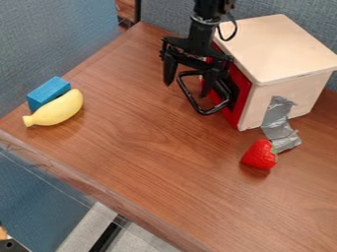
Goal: Open the drawer
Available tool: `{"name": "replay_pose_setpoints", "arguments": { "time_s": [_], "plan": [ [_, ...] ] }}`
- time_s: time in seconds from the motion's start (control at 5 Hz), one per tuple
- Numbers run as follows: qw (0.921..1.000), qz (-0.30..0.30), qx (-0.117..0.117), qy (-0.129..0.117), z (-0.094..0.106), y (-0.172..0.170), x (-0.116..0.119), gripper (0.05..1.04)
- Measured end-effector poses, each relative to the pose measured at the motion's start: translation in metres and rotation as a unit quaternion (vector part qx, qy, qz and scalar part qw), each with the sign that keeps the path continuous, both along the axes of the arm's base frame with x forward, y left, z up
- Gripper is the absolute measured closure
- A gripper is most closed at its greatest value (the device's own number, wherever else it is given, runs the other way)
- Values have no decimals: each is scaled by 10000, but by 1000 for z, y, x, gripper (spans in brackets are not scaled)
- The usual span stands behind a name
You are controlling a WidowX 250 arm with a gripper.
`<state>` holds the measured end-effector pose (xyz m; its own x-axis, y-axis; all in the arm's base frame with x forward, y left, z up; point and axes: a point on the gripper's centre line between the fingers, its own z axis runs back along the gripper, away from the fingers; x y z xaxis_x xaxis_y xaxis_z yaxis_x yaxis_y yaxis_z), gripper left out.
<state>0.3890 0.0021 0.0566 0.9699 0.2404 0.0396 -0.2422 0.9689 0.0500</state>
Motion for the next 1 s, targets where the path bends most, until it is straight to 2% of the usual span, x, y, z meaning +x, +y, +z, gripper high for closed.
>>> {"name": "replay_pose_setpoints", "arguments": {
  "time_s": [0.4, 0.6, 0.8, 1.0],
  "plan": [
    [9989, 348, -99, -314, -7, -2, 6, 84],
    [9981, 489, -136, -349, -8, -3, 7, 87],
    [9974, 621, -175, -336, -12, -4, 8, 151],
    [9956, 854, -131, -361, -13, -2, 7, 431]
  ]
}}
